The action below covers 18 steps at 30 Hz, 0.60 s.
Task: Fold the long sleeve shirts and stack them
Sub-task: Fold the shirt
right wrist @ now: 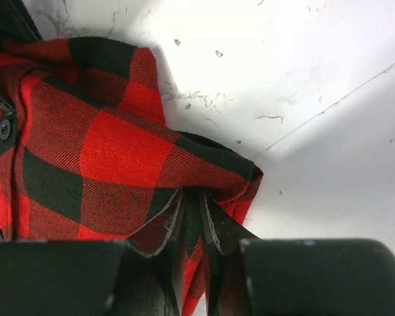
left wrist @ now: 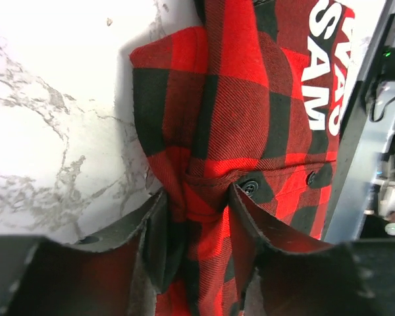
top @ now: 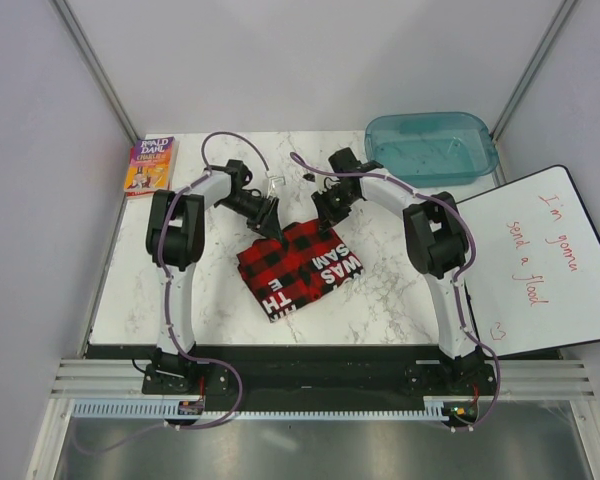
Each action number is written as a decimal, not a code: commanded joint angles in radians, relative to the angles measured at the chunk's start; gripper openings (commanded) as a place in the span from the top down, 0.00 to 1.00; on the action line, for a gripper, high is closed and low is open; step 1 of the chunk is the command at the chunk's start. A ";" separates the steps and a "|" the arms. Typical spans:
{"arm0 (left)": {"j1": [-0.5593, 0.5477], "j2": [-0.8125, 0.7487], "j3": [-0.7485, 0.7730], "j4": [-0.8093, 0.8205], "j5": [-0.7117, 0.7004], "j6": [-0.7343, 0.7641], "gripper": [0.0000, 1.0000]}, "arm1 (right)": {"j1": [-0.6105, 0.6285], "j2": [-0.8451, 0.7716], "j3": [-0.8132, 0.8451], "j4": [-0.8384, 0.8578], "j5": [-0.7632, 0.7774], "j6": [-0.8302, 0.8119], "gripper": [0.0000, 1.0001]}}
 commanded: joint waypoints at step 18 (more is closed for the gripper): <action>0.040 -0.021 0.151 -0.002 -0.042 -0.178 0.98 | -0.001 -0.021 0.098 0.051 0.015 0.105 0.71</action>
